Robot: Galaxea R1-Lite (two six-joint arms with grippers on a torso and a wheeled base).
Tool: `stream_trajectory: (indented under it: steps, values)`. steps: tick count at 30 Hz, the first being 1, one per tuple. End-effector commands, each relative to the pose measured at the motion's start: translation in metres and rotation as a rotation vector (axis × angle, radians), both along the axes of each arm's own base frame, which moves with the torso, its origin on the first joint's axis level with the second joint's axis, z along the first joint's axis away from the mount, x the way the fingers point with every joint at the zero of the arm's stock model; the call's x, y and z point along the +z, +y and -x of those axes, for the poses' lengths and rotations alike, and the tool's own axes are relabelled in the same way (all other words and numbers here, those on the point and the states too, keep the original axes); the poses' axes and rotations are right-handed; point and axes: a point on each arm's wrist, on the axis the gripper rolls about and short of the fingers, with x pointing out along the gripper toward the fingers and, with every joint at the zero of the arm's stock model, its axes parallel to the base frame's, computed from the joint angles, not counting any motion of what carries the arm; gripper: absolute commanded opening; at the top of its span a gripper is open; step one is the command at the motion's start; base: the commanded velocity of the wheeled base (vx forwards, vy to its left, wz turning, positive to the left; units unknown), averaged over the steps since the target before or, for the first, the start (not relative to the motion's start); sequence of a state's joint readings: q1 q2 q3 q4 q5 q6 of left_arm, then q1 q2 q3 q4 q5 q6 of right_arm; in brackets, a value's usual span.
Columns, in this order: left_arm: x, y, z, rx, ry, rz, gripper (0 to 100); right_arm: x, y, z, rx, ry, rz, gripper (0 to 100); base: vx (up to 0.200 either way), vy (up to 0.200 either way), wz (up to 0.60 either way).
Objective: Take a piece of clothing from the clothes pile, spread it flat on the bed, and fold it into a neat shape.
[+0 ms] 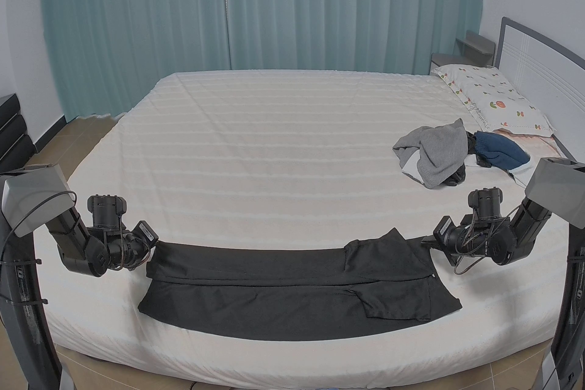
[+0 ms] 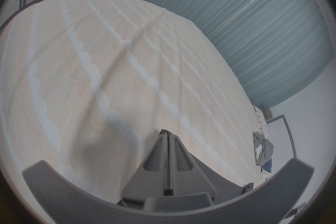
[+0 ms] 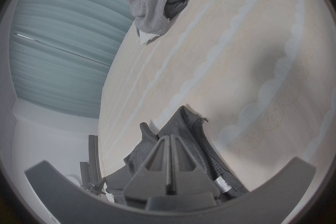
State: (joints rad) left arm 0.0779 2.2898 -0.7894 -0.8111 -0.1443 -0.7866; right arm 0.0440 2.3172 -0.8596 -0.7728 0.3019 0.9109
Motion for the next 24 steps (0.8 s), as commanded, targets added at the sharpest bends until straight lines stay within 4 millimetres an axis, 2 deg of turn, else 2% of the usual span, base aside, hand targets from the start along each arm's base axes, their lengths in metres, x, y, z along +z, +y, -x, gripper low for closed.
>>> stream_trajectory:
  steps: [1, 10, 11, 12, 20, 24]
  values:
    - [-0.001, 0.000, 0.000, 0.001, 0.002, 0.000, 0, -0.001, -0.005, -0.001, -0.014, -0.002, -0.002, 0, 0.000, 0.000, 0.00]
    - [-0.001, 0.001, 0.000, 0.002, 0.001, 0.000, 0, 0.000, -0.008, -0.001, -0.020, -0.019, -0.002, 0, 0.000, 0.000, 0.00]
    - [0.000, 0.001, 0.000, 0.001, -0.001, 0.001, 0, 0.001, -0.008, -0.001, -0.021, -0.018, -0.003, 100, 0.000, 0.000, 0.00]
    - [0.001, 0.001, 0.000, 0.001, -0.002, 0.001, 100, 0.001, -0.008, -0.001, -0.020, -0.020, -0.004, 100, 0.000, 0.000, 0.00]
    - [0.001, 0.006, 0.001, 0.015, -0.004, 0.002, 100, 0.005, -0.015, 0.001, -0.040, -0.015, -0.037, 100, 0.000, 0.000, 0.00]
    - [0.014, 0.012, 0.004, 0.030, -0.039, -0.002, 100, 0.009, -0.020, 0.001, -0.049, -0.012, -0.084, 100, 0.000, 0.000, 0.00]
